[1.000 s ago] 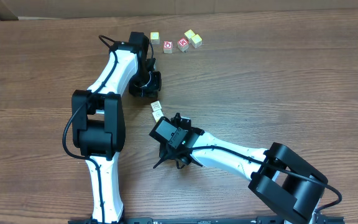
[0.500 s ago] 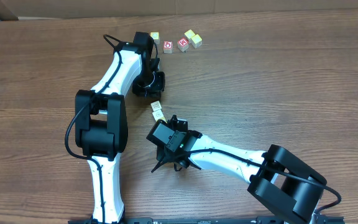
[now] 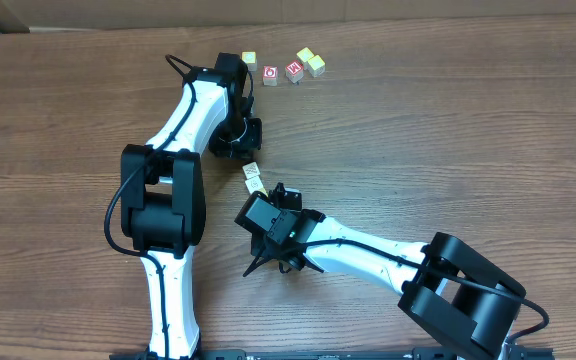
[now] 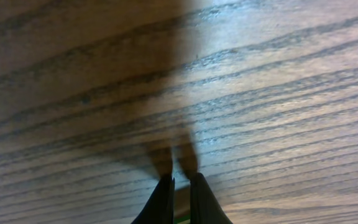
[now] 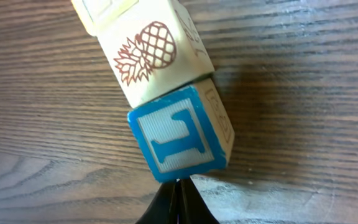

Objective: Flip 5 blocks

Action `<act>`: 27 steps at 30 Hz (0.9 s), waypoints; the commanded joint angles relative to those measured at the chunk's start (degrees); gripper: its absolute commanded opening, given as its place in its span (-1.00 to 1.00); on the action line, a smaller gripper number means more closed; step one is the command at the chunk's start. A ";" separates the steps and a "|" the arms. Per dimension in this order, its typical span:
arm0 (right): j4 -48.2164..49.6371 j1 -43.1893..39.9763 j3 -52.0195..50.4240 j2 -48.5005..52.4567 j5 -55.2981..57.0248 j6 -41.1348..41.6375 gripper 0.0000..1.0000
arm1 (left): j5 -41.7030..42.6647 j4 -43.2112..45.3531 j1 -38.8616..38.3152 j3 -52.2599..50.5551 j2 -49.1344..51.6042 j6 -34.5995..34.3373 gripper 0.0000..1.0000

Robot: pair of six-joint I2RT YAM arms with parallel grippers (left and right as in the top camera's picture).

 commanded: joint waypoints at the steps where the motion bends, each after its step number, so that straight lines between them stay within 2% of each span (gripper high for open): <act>1: 0.52 0.28 -0.31 0.26 1.09 -0.35 -0.93 | -0.96 -0.55 -0.11 0.52 0.59 0.76 -0.92; 10: 0.24 0.28 -0.33 0.26 1.05 -0.35 -0.92 | 2.01 -0.50 -0.13 0.52 0.59 1.11 -0.92; 15: -1.86 0.63 -0.37 0.26 -0.35 -0.35 -0.92 | 1.99 -0.55 -0.11 0.52 0.59 1.11 -0.92; 27: 0.35 0.66 -0.37 1.22 1.92 -0.33 -0.92 | 1.75 -0.63 -0.11 0.52 0.59 1.14 -0.92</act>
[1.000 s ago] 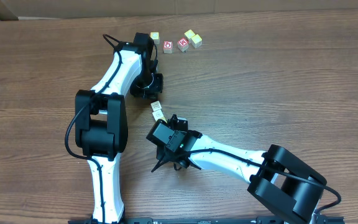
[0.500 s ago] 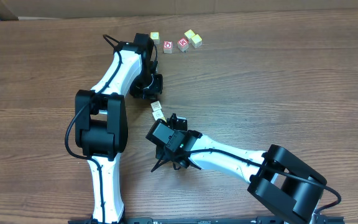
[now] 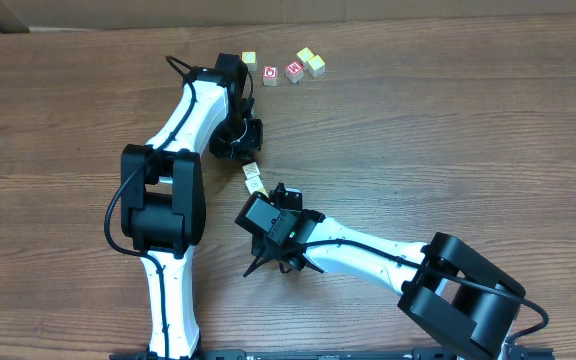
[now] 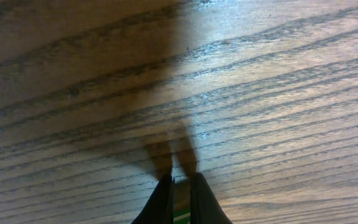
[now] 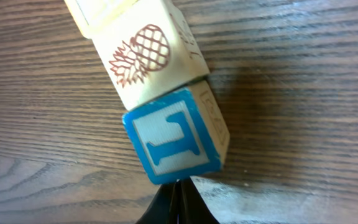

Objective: Flip 5 blocks

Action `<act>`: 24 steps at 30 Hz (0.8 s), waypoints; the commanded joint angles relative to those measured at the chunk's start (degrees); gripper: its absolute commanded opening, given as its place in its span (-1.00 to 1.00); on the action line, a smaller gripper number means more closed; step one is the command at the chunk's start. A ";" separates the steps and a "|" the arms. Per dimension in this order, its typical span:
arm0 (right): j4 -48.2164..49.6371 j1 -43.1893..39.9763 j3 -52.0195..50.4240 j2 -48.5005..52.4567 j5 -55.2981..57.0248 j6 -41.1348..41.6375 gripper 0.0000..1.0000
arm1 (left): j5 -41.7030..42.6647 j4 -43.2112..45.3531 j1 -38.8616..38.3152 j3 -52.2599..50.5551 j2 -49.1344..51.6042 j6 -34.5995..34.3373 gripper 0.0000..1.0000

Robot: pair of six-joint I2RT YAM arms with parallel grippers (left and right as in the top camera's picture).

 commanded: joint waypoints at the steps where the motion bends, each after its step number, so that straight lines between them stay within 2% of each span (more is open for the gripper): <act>1: 0.87 0.50 -0.33 1.62 1.18 -0.31 -0.92 | 0.42 -0.13 -0.11 0.52 0.59 1.11 -0.92; 19: 3.56 0.50 0.15 2.25 -2.73 -0.85 -0.92 | 0.42 0.42 0.02 0.68 0.57 1.09 -0.92; 24: 2.60 0.44 2.21 0.26 -6.47 -5.88 -0.93 | 0.28 -1.46 0.90 4.85 0.35 1.05 -0.92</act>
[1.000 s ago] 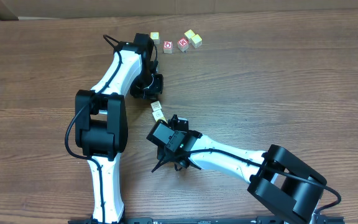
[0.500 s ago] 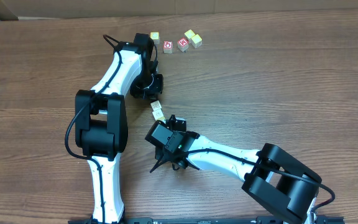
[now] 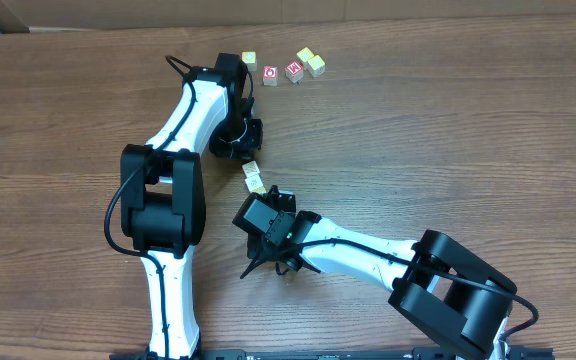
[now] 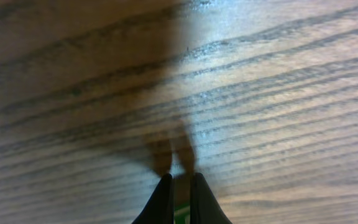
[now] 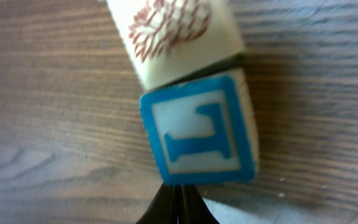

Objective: Flip 5 blocks
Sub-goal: 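Open both grippers and lift them away from the row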

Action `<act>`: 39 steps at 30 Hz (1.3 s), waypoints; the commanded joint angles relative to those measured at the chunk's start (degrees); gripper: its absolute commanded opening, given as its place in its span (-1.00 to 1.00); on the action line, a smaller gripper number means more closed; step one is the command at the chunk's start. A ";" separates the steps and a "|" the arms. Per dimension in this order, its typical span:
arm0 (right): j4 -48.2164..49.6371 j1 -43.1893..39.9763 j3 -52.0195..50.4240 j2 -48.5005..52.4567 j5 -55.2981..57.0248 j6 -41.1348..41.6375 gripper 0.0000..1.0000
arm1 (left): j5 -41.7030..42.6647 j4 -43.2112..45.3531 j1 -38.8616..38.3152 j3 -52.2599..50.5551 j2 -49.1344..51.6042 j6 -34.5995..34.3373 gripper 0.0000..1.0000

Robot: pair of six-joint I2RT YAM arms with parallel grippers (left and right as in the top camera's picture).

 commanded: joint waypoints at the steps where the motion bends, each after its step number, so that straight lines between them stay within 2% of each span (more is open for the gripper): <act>1: -0.70 0.22 2.43 -2.49 -3.06 -4.44 -0.93 | 0.28 -1.27 1.09 5.55 0.11 0.83 -0.92; 3: -2.10 0.20 2.91 -4.76 -2.99 -4.83 -0.93 | 0.04 -2.78 1.90 8.96 -0.31 -0.39 -0.92; 4: -3.32 -0.15 3.30 -7.32 -3.02 -6.21 -0.93 | -1.31 -5.55 2.91 13.27 -0.44 -3.87 -0.92; 8: -7.32 -3.37 4.33 -12.37 -2.89 -9.35 -0.93 | -2.23 -13.27 4.70 20.02 -0.46 -9.99 -0.92; 12: -14.12 -10.40 5.99 -14.64 -3.06 -10.03 -0.93 | -3.48 -22.03 5.29 21.00 -0.46 -12.81 -0.92; 16: -16.79 -18.56 6.03 -14.01 -3.26 -15.13 -0.93 | -4.68 -26.08 4.46 17.77 -0.46 -13.57 -0.91; 21: -19.39 -26.64 5.79 -11.98 -3.17 -15.32 -0.92 | -5.29 -24.79 2.27 11.69 -0.46 -13.57 -0.92; 25: -18.88 -29.83 4.59 -10.01 -2.21 -15.30 -0.92 | -5.66 -22.45 0.63 7.37 -0.46 -13.57 -0.92; 31: -17.59 -31.21 3.26 -8.57 1.62 -15.28 -0.92 | -8.66 -17.05 -0.46 2.51 -0.46 -13.49 -0.92; 34: -16.33 -31.19 3.26 -8.22 1.75 -15.28 -0.93 | -8.55 -12.59 -0.46 2.67 -0.50 -13.53 -0.92; 39: -15.72 -31.19 3.26 -8.11 2.51 -15.28 -0.92 | -8.41 -10.23 -0.24 5.79 -0.52 -14.53 -0.92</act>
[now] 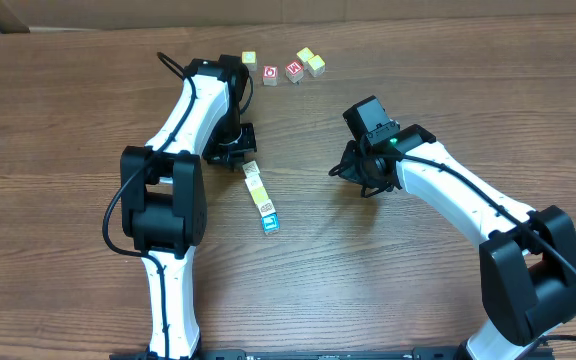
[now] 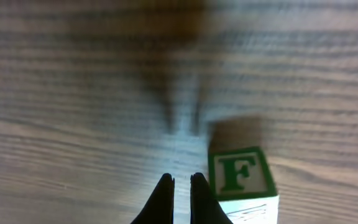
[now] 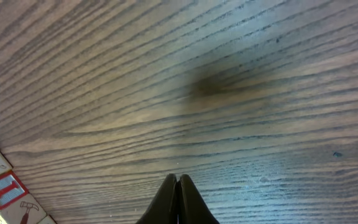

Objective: Flip 5 blocks

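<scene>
A slanted row of blocks lies mid-table, from a cream block (image 1: 252, 172) down to a blue block (image 1: 270, 224). My left gripper (image 1: 230, 150) (image 2: 180, 179) hangs at the row's far end. Its fingers stand a narrow gap apart with nothing between them. Just right of them sits a green F block (image 2: 240, 172), with a white block (image 2: 247, 210) touching it. My right gripper (image 1: 360, 180) (image 3: 178, 178) is shut and empty over bare wood, well right of the row. A red block (image 3: 4, 190) shows at its view's lower left corner.
Several small blocks sit at the table's back edge: a cream one (image 1: 249, 60), two red ones (image 1: 270, 75) (image 1: 293, 71) and two yellowish ones (image 1: 311, 61). The left arm (image 1: 193, 110) stretches along the left side. Brown wood (image 1: 448, 100) surrounds everything.
My right gripper has left the blue T block and now hangs farther back and to the right, so the whole row shows. My left gripper has shifted, and the green F block now appears beside its fingers.
My shut right gripper had its tip against the blue T block, which touched a pineapple block, and the pair turned slightly between moments. My left gripper stayed over bare wood by the row's far end. Now the right arm is away from the row.
</scene>
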Action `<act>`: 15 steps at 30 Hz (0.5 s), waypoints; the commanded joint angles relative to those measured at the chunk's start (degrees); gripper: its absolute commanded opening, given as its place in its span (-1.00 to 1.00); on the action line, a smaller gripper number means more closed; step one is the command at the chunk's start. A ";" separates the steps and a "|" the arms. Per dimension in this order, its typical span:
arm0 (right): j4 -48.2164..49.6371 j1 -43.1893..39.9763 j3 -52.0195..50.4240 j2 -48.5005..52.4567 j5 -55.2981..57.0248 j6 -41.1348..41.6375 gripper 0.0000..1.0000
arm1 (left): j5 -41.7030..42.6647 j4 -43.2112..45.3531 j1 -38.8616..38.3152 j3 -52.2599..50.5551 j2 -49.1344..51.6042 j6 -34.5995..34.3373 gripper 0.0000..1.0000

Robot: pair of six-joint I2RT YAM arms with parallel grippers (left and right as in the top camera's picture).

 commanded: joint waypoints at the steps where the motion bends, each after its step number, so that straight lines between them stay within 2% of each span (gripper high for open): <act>1: 0.26 -0.11 -0.17 0.42 2.34 -0.46 -0.92 | -0.94 0.92 0.22 3.32 -0.48 -2.14 -0.92; 6: 0.42 -0.11 -0.17 0.46 3.13 -0.44 -0.92 | -0.39 2.45 -0.24 6.01 -0.48 -4.11 -0.92; 15: 0.76 -0.11 -0.17 2.27 3.58 -0.44 -0.93 | 7.78 5.75 -2.49 6.10 -0.46 -5.03 -0.92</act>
